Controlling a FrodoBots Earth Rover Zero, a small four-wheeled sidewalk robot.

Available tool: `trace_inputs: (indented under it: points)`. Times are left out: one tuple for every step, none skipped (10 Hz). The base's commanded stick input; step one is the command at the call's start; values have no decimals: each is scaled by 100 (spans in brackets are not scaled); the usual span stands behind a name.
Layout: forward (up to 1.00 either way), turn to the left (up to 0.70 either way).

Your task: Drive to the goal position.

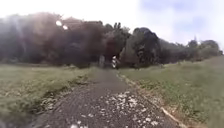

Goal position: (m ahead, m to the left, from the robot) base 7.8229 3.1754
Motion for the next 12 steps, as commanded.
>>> trace_inputs:
  points:
    - [85,0]
    - [85,0]
    - [85,0]
    - [85,0]
    - [85,0]
    - [85,0]
    - [85,0]
    - [85,0]
    - [85,0]
    - [85,0]
    - [85,0]
    - [85,0]
